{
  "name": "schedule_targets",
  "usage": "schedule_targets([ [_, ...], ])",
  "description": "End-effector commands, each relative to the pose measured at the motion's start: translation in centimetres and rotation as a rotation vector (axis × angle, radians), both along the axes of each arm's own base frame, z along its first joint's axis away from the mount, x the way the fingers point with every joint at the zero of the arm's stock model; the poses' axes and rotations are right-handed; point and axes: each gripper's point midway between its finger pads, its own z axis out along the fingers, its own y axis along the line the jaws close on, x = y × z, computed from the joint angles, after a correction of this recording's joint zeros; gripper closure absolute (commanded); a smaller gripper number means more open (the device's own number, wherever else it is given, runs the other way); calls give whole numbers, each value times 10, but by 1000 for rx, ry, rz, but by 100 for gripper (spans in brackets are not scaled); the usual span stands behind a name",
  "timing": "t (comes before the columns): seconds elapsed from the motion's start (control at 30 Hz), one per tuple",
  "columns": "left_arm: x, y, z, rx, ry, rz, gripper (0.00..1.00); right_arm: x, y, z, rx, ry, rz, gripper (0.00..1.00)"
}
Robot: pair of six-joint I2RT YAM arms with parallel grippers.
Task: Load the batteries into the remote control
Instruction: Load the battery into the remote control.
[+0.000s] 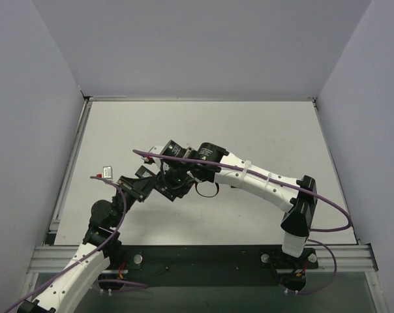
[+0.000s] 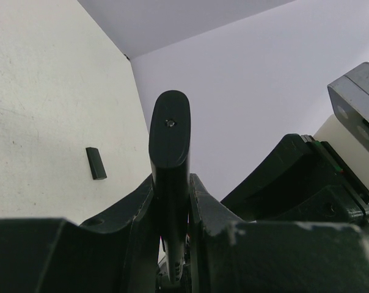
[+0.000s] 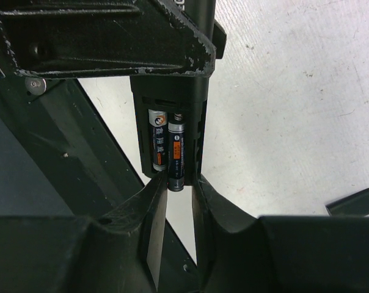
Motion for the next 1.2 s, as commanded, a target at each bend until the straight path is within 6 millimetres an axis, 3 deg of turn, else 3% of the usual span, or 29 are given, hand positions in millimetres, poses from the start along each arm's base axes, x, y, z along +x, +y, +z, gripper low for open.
schedule_targets([
  [0.0, -3, 2, -14, -52, 11, -3, 100, -3, -1, 9, -1, -1, -10, 80],
  [0.47, -2, 1, -17, -93, 63, -12, 100, -3, 5, 31, 55, -34, 4, 71],
  [0.83, -4, -5, -22, -93, 111, -48, 100, -4, 1, 67, 168, -130, 66, 56],
  [0.9, -6, -8, -19, -94, 112, -71, 100, -9, -1, 82, 217, -155, 113, 55],
  [0.93, -6, -9, -18, -97, 121, -78, 100, -9, -5, 77, 205, -174, 149, 55],
  [0.97, -7, -10, -16, -99, 120, -86, 100, -10, -8, 89, 246, -205, 170, 55],
  [1.0, -10, -13, -17, -96, 123, -107, 100, -12, -10, 90, 263, -213, 208, 56],
  [1.03, -10, -14, -10, -96, 123, -118, 100, -12, -18, 75, 240, -219, 250, 57],
  [1.07, -11, -16, -9, -92, 127, -131, 100, -12, -20, 89, 295, -257, 279, 58],
  [1.1, -13, -19, -8, -85, 131, -154, 100, -23, -20, 89, 335, -228, 346, 59],
  [1.17, -15, -23, -2, -79, 129, -178, 100, -25, -29, 89, 385, -262, 427, 59],
])
